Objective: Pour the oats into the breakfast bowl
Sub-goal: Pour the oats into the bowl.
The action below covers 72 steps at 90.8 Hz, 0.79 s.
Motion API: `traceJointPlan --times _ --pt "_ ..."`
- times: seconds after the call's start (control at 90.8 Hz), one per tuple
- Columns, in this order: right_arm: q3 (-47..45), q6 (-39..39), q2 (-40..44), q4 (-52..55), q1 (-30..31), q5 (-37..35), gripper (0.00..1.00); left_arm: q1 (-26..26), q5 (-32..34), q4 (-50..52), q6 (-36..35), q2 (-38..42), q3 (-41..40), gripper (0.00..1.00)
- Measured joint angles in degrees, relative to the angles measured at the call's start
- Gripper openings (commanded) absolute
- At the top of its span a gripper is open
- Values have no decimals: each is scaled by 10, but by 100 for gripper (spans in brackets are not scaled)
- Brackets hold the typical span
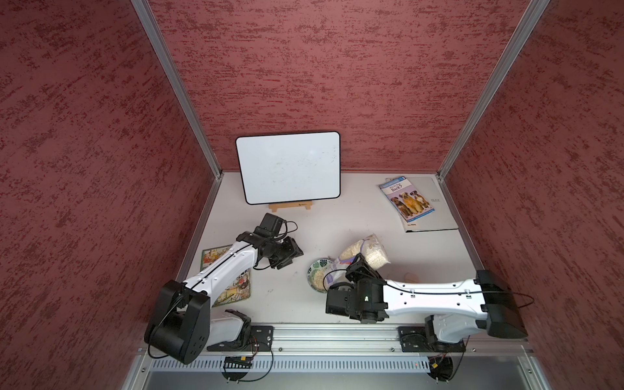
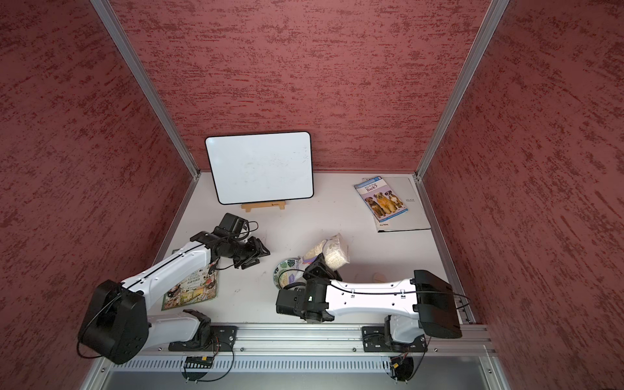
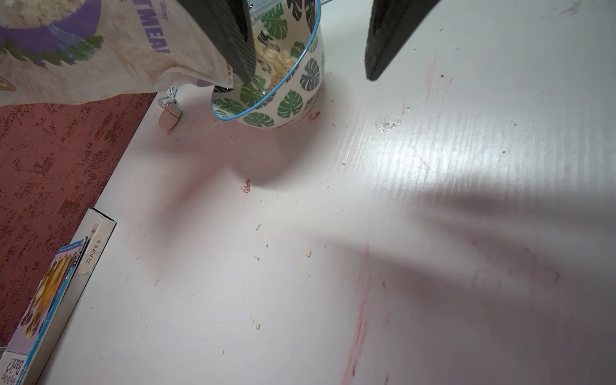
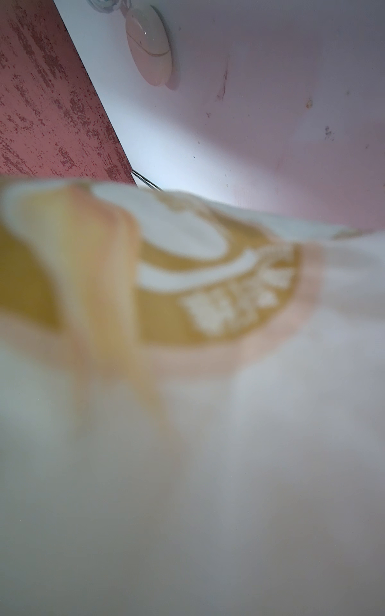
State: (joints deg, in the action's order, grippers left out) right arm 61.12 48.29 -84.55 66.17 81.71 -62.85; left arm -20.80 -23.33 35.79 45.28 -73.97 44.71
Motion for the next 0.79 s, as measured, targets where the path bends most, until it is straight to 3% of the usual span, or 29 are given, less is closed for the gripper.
traceJointPlan --times 0.793 --pt "-12 -10 16 5 -6 9 23 -3 0 -3 5 0 -2 55"
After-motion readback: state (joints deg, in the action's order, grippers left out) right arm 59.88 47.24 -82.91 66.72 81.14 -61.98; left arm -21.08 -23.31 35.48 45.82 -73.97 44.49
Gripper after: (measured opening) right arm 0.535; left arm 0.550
